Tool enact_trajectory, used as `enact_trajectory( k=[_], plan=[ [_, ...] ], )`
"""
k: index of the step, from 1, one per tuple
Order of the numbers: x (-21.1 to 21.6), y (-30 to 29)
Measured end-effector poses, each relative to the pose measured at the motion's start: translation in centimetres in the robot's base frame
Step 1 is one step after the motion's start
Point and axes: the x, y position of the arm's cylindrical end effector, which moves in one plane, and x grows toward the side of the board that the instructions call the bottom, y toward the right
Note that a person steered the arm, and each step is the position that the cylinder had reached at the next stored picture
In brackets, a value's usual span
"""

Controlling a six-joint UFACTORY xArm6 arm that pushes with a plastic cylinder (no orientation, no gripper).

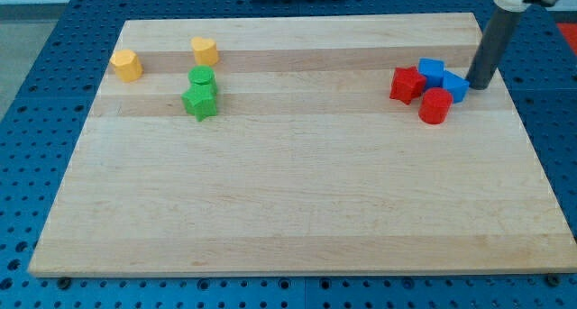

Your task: Separate the blue blocks

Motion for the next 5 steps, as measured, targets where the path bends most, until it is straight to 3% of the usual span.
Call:
enact_trajectory(
  k=[5],
  plan=[
    [0.5, -3.1]
  ],
)
